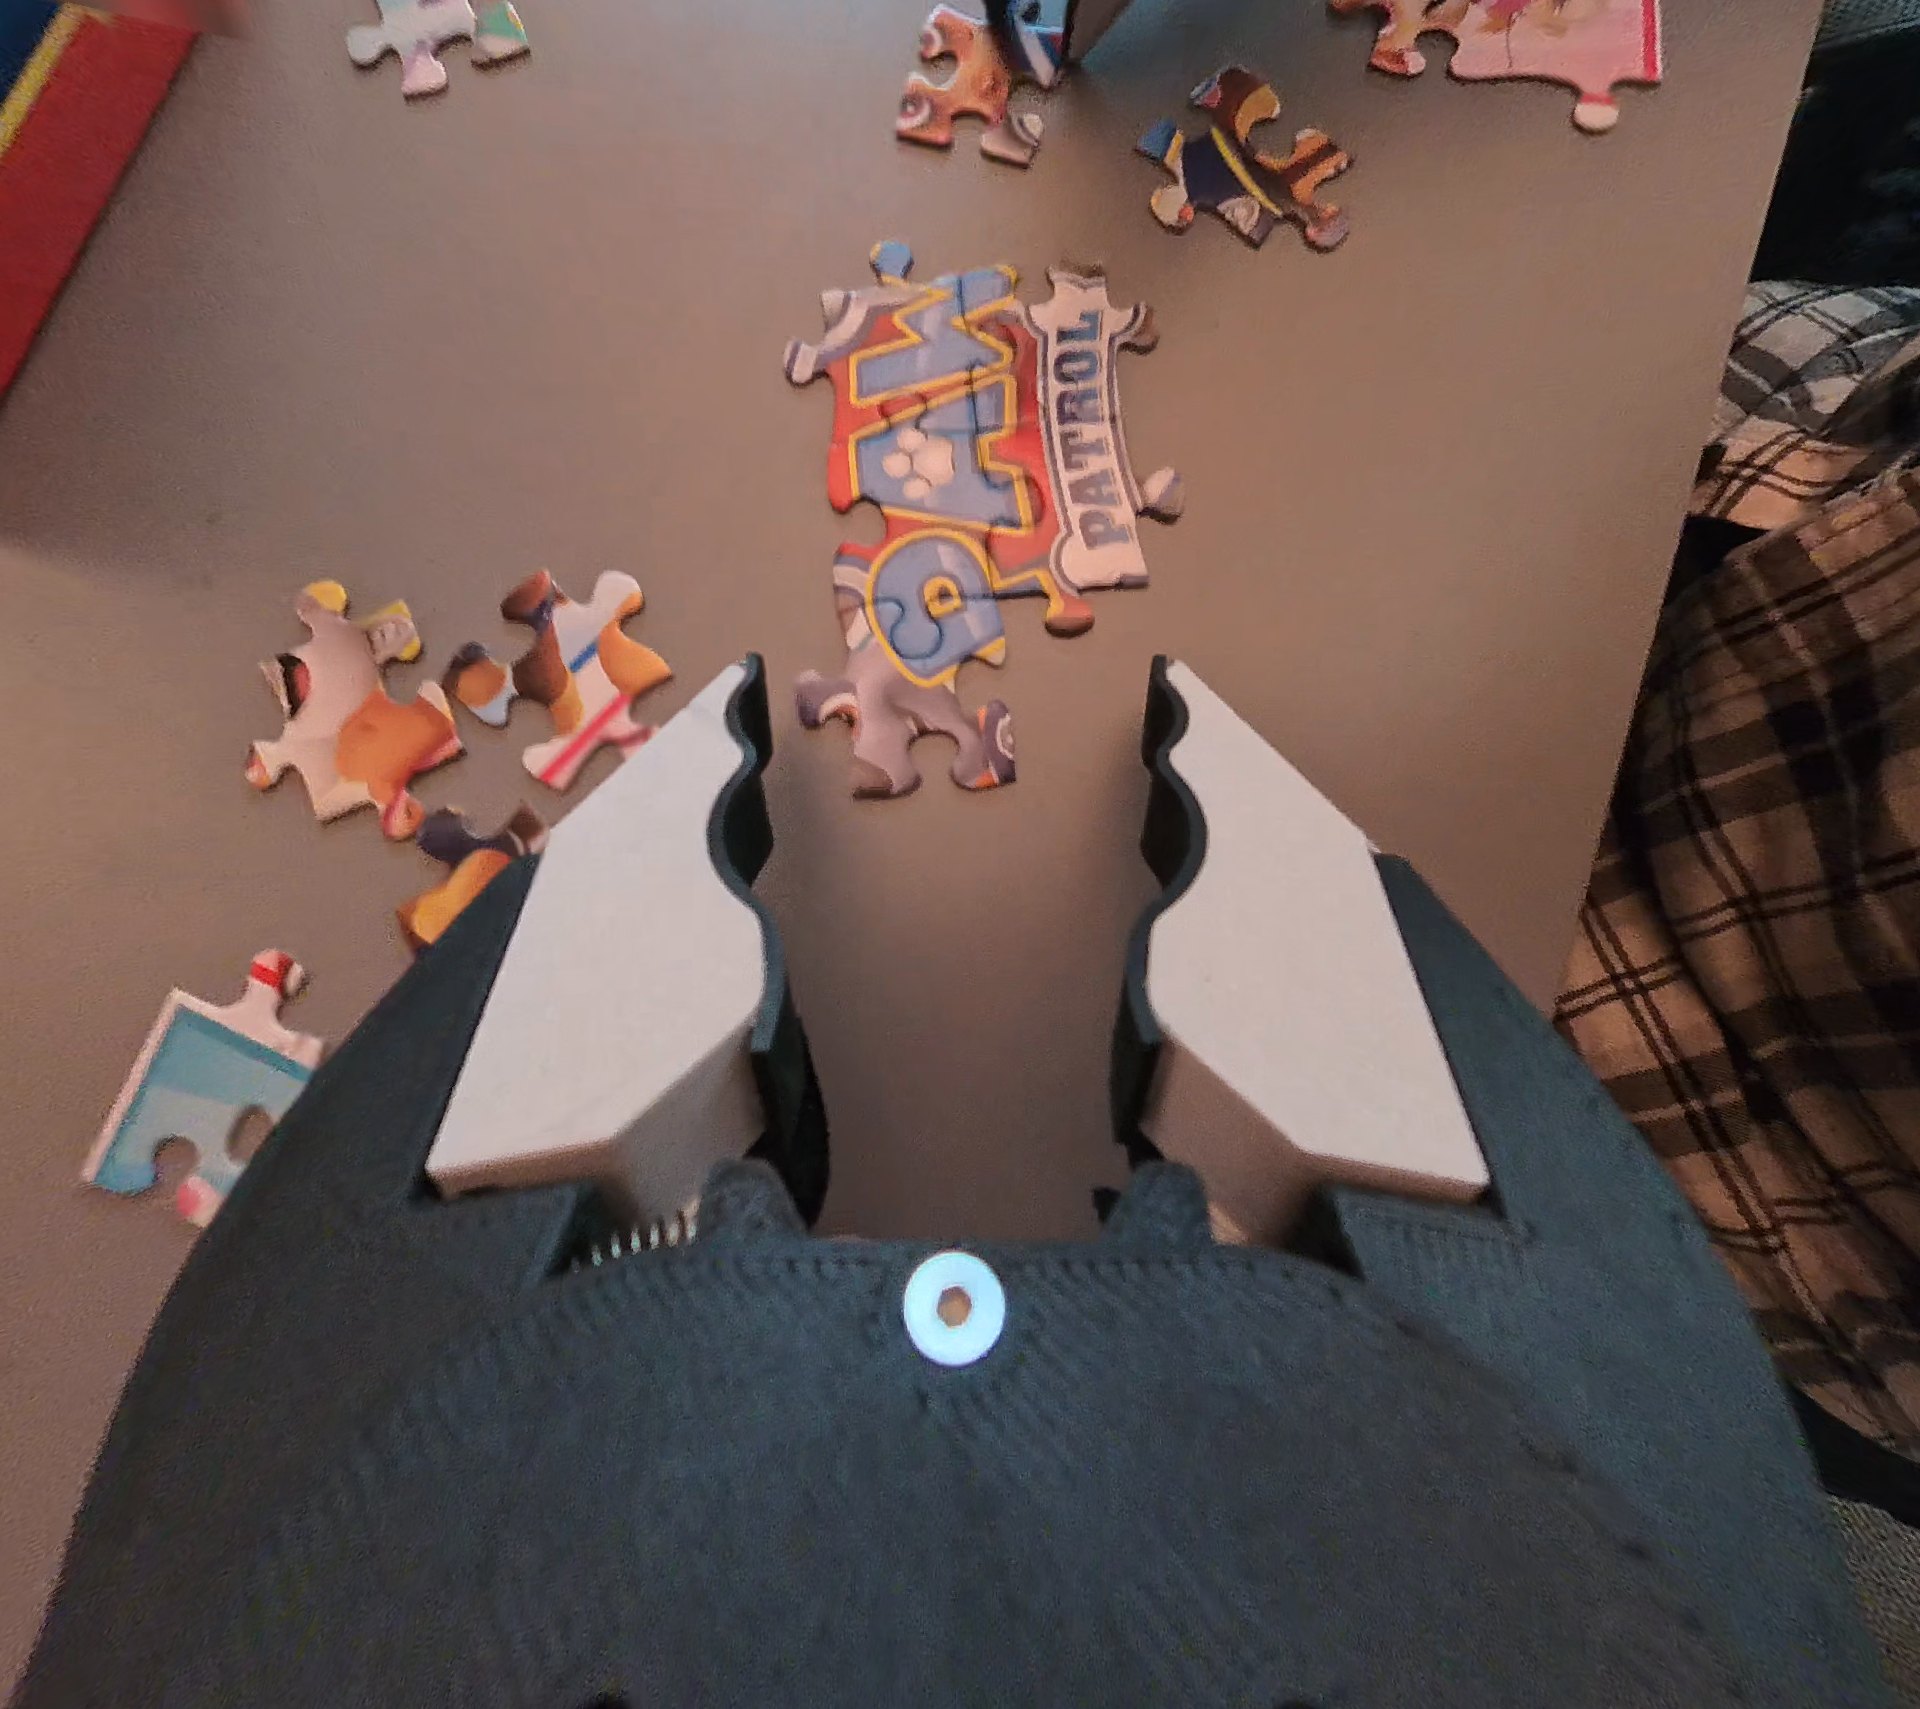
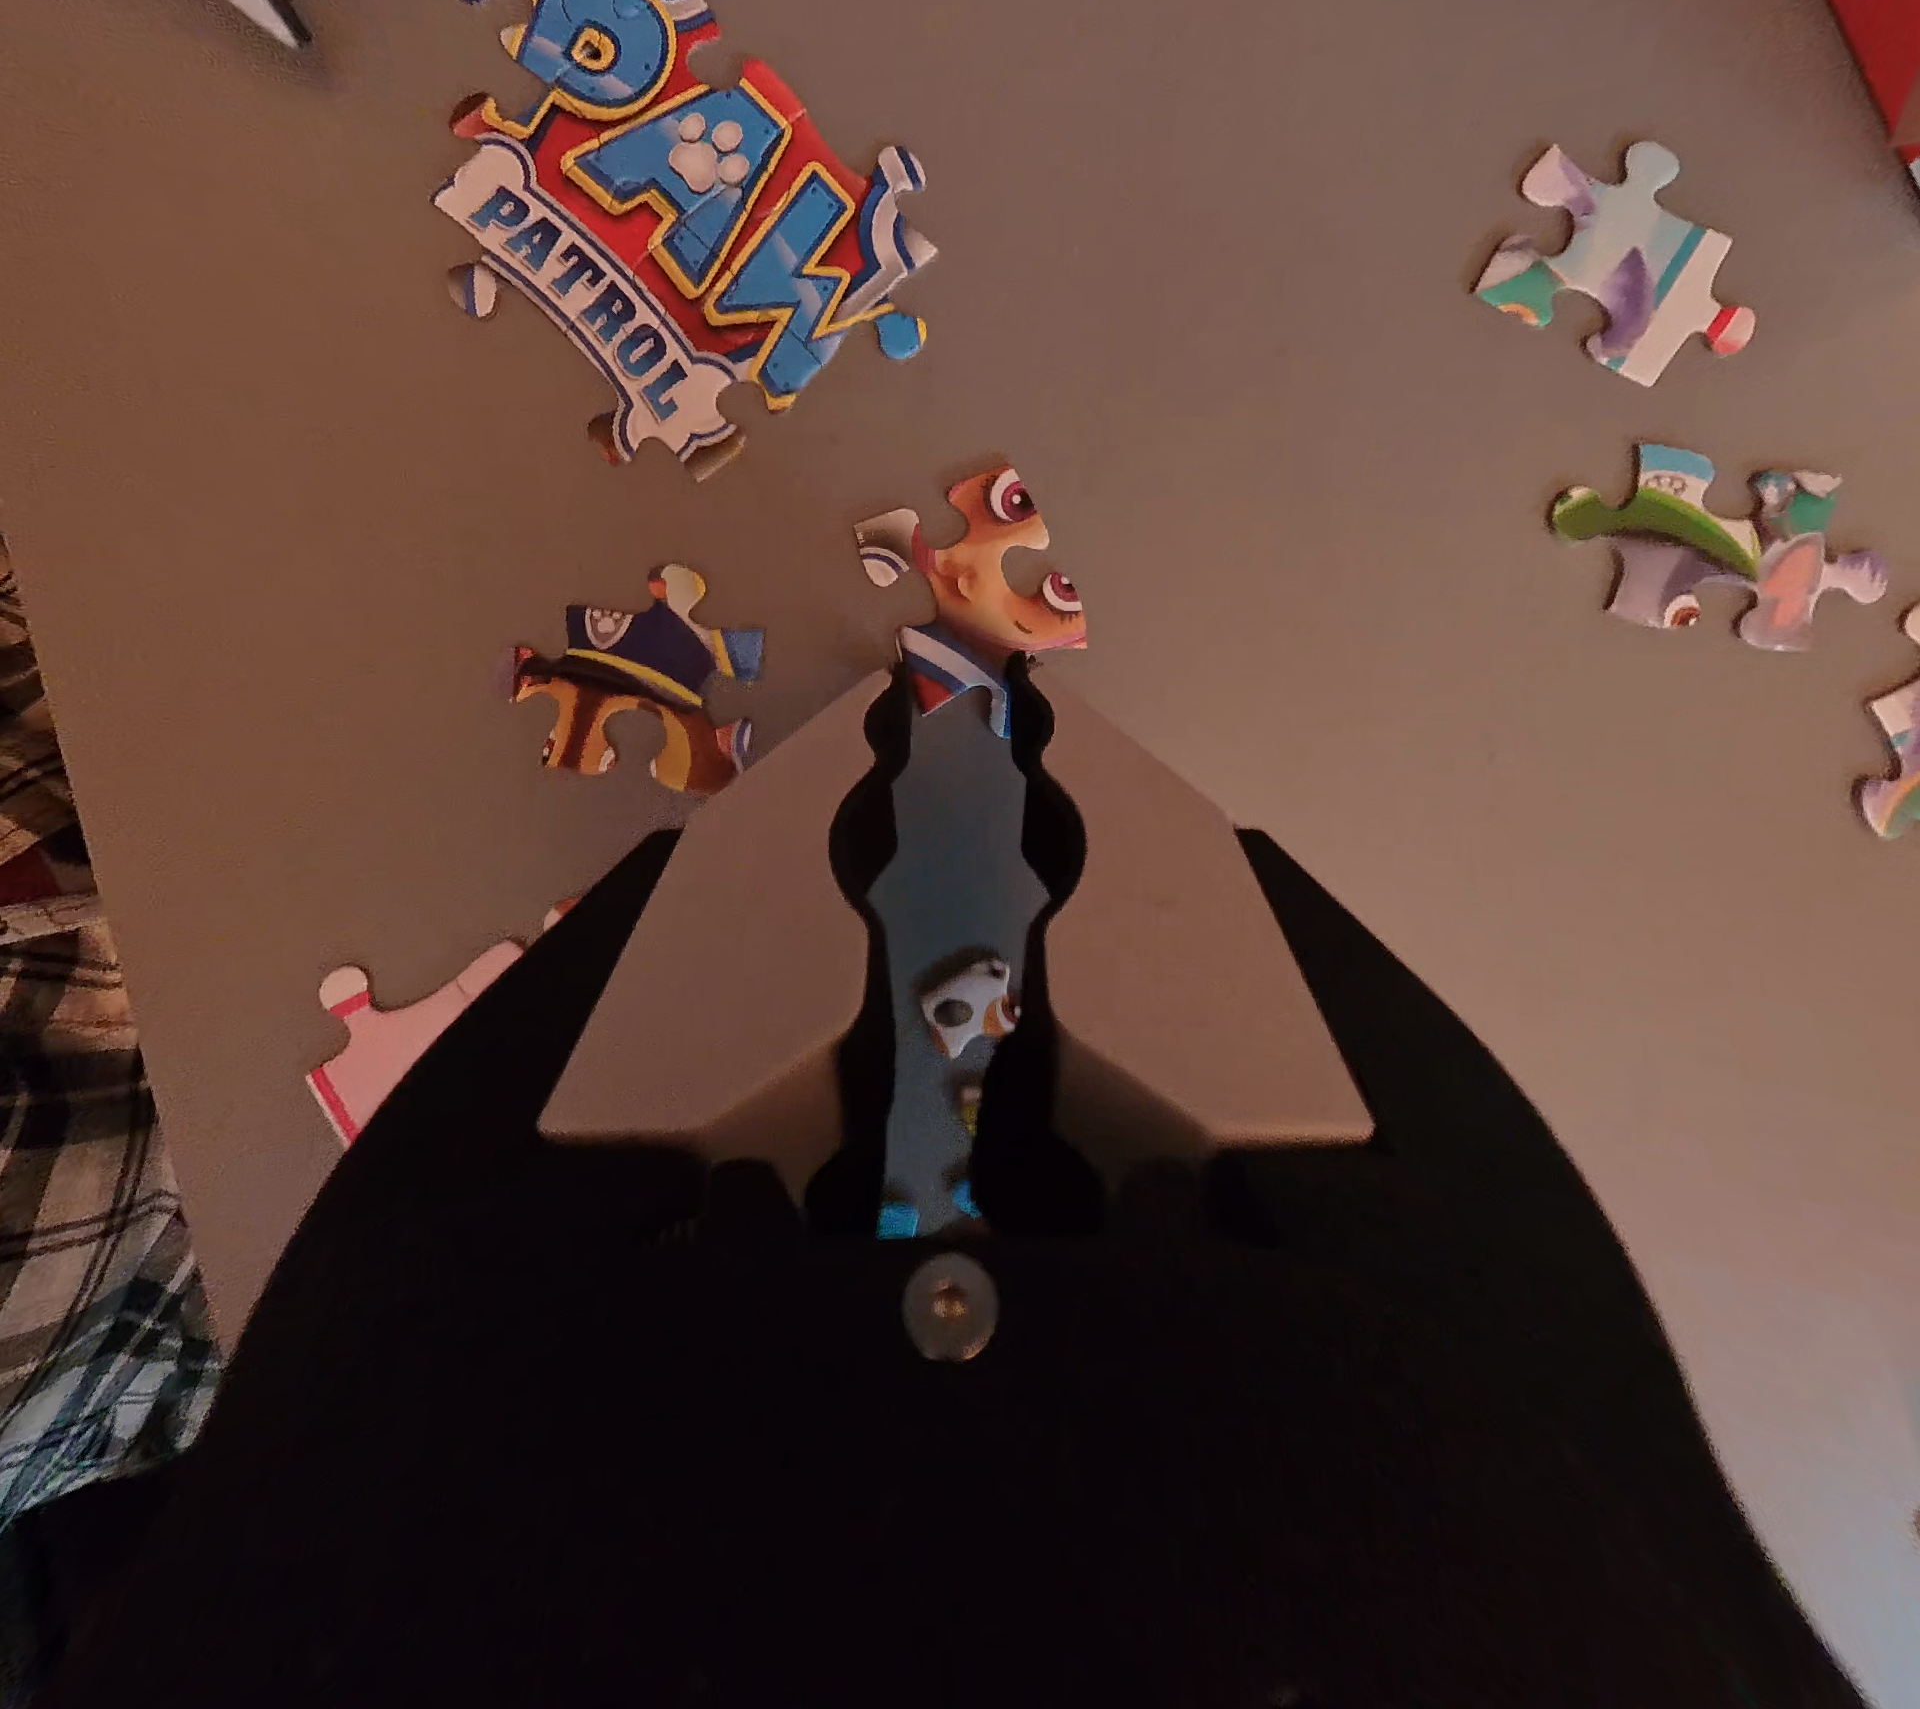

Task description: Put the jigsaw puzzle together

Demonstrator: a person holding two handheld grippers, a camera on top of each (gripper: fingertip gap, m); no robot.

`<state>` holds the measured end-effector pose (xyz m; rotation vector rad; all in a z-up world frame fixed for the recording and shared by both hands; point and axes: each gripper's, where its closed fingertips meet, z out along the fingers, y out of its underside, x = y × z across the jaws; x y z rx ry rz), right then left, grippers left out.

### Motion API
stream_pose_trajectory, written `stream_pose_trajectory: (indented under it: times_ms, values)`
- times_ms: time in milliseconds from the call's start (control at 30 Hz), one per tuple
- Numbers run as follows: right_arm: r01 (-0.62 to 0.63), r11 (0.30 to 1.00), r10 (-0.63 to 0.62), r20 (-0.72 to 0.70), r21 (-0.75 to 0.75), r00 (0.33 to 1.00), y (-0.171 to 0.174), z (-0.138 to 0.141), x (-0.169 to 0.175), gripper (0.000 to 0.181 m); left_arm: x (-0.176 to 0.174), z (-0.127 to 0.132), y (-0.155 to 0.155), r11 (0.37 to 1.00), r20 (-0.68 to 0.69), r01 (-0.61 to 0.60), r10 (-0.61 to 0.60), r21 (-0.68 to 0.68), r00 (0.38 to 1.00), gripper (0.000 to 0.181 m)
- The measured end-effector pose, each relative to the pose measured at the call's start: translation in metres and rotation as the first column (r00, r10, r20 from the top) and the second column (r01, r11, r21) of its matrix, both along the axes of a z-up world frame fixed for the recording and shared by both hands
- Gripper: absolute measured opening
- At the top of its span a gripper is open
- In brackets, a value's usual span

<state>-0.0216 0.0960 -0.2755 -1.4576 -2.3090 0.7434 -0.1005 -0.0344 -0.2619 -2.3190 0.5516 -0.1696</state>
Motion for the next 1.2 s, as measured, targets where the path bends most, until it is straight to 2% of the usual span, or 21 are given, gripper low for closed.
stream_pose_trajectory:
  times_ms: [167, 267, 433, 500, 567, 633, 733, 833, 933, 1000, 1100, 1200]
  values:
    - [-0.017, 1.000, 0.016, 0.055, 0.017, 0.998, 0.011, 0.000, 0.018, 0.017, -0.008, 0.015, 0.033, 1.000, -0.038, 0.006, -0.005, 0.030, 0.999, 0.068]
    - [-0.003, 0.998, -0.001, 0.065, 0.055, 0.998, 0.030, 0.003, 0.022, 0.016, -0.016, 0.021, 0.058, 1.000, -0.073, 0.017, -0.015, 0.019, 0.997, 0.067]
    - [0.041, 0.997, -0.043, 0.038, 0.062, 0.998, 0.056, 0.013, 0.016, 0.016, -0.016, 0.034, 0.109, 0.998, -0.013, 0.055, -0.055, 0.032, 0.998, 0.063]
    - [0.065, 0.995, -0.069, 0.052, 0.081, 0.996, 0.068, 0.009, 0.014, 0.016, -0.020, 0.030, 0.131, 0.998, -0.026, 0.057, -0.057, 0.017, 0.998, 0.063]
    - [0.048, 0.998, -0.050, 0.081, 0.031, 0.995, 0.065, 0.005, 0.013, 0.018, -0.019, 0.023, 0.149, 0.997, -0.031, 0.076, -0.076, -0.010, 0.997, 0.063]
    - [0.046, 0.999, -0.047, 0.115, 0.012, 0.992, 0.068, 0.001, 0.014, 0.030, -0.016, 0.017, 0.167, 0.995, -0.043, 0.092, -0.093, -0.028, 0.995, 0.062]
    - [0.093, 0.995, -0.095, 0.089, 0.024, 0.992, 0.090, 0.005, 0.010, 0.033, -0.006, 0.010, 0.191, 0.993, -0.055, 0.111, -0.113, -0.039, 0.992, 0.060]
    - [0.195, 0.979, -0.197, 0.021, 0.060, 0.980, 0.127, 0.017, -0.003, 0.035, 0.002, -0.001, 0.212, 0.992, -0.081, 0.113, -0.117, -0.058, 0.990, 0.060]
    - [0.230, 0.973, -0.230, -0.030, 0.019, 0.973, 0.149, 0.025, -0.022, 0.035, 0.004, -0.013, 0.227, 0.992, -0.087, 0.094, -0.102, -0.086, 0.991, 0.058]
    - [0.236, 0.971, -0.236, -0.026, 0.034, 0.972, 0.160, 0.020, -0.033, 0.037, 0.005, -0.013, 0.235, 0.994, -0.059, 0.076, -0.081, -0.078, 0.995, 0.053]
    - [0.222, 0.973, -0.223, 0.012, 0.062, 0.975, 0.172, 0.005, -0.044, 0.037, 0.010, -0.014, 0.235, 0.992, -0.038, 0.098, -0.102, -0.077, 0.994, 0.042]
    - [0.221, 0.975, -0.220, 0.039, -0.015, 0.975, 0.169, -0.001, -0.049, 0.033, 0.010, -0.014, 0.232, 0.992, -0.021, 0.098, -0.100, -0.078, 0.995, 0.038]
